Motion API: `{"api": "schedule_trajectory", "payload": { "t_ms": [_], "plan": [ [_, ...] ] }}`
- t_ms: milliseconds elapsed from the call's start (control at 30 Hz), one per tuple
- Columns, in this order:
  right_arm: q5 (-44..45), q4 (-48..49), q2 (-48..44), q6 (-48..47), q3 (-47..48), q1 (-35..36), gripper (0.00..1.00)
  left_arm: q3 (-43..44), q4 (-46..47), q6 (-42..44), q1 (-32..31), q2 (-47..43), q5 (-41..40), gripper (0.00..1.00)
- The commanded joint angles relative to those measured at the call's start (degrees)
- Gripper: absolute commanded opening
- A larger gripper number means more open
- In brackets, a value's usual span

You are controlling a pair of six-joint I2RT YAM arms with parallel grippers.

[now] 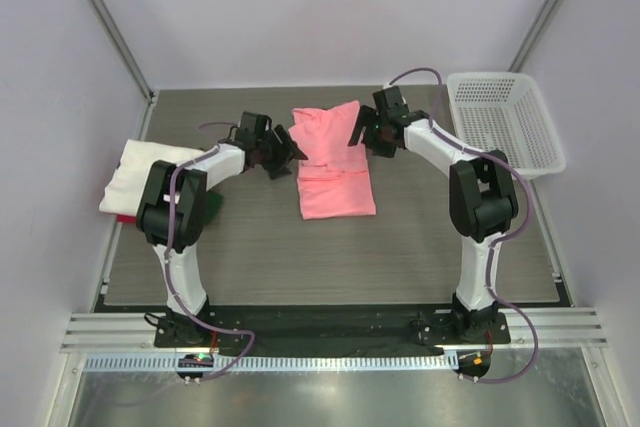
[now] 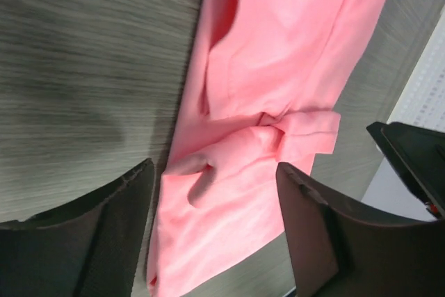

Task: Fold and stack the t-shirts
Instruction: Fold the tshirt

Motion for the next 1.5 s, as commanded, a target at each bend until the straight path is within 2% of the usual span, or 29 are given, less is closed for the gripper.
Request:
{"api": "schedule_trajectory", "payload": {
  "t_ms": [0, 33, 167, 300, 400, 567, 767, 900, 1067, 1167, 1200, 1267, 1333, 1400, 1467],
  "plan": [
    [0.5, 4.7, -7.1, -0.2, -5.4, -0.2, 0.79, -2.3, 2.0, 1.7, 0.1, -4.1, -1.2, 0.74],
    [0.8, 4.9, -9.0, -0.2, -7.5, -0.2, 0.79, -4.0, 1.9, 2.0, 0.1, -5.3, -1.7, 0.75],
    [-1.4, 7.3, -16.1, -0.4, -18.5, -0.2, 0.65, -12.8, 1.7, 1.8, -0.7, -12.1, -2.3, 0.75],
    [-5.6, 9.6, -21.2, 0.3, -29.9, -0.1, 0.58, -19.9, 3.2, 0.1, -3.6, -16.9, -1.2, 0.72],
    [-9.3, 12.0, -23.2, 1.5, -35.0, -0.3, 0.52, -22.9, 4.1, -1.1, -6.2, -19.0, -1.2, 0.70],
    [-12.4, 14.9, -22.6, 3.6, -38.2, -0.1, 0.45, -24.9, 6.9, -2.9, -7.4, -17.6, -0.1, 0.61],
    [-12.3, 17.3, -21.5, 5.2, -40.8, -0.2, 0.44, -27.9, 8.6, -3.8, -7.4, -17.5, -1.6, 0.58],
    [-13.8, 18.0, -20.1, 5.7, -41.1, -0.3, 0.42, -28.5, 10.9, -4.5, -7.5, -15.7, -0.1, 0.52],
    [-14.0, 18.1, -20.1, 5.5, -41.4, -0.2, 0.33, -29.8, 12.6, -5.3, -7.4, -14.8, -0.3, 0.48],
    [-14.5, 18.2, -19.8, 5.5, -41.1, -0.2, 0.27, -29.9, 14.8, -6.2, -7.5, -13.1, 0.8, 0.40],
    [-14.6, 18.1, -19.6, 5.4, -41.0, -0.2, 0.25, -29.9, 14.9, -6.4, -7.5, -12.7, 0.7, 0.34],
    [-15.0, 18.1, -19.7, 5.1, -41.0, -0.2, 0.11, -31.0, 15.2, -6.8, -7.7, -12.3, 0.0, 0.24],
    [-15.0, 17.7, -20.0, 4.9, -41.0, -0.2, 0.01, -32.1, 16.8, -7.2, -7.7, -12.9, -0.8, 0.10],
    [-14.9, 17.3, -21.1, 4.8, -41.4, -0.2, 0.01, -33.0, 17.5, -7.3, -7.7, -13.6, -0.7, 0.00],
    [-15.2, 16.5, -22.6, 4.9, -41.6, -0.2, 0.01, -33.5, 17.4, -7.3, -7.7, -14.8, -0.2, 0.00]
  ]
}}
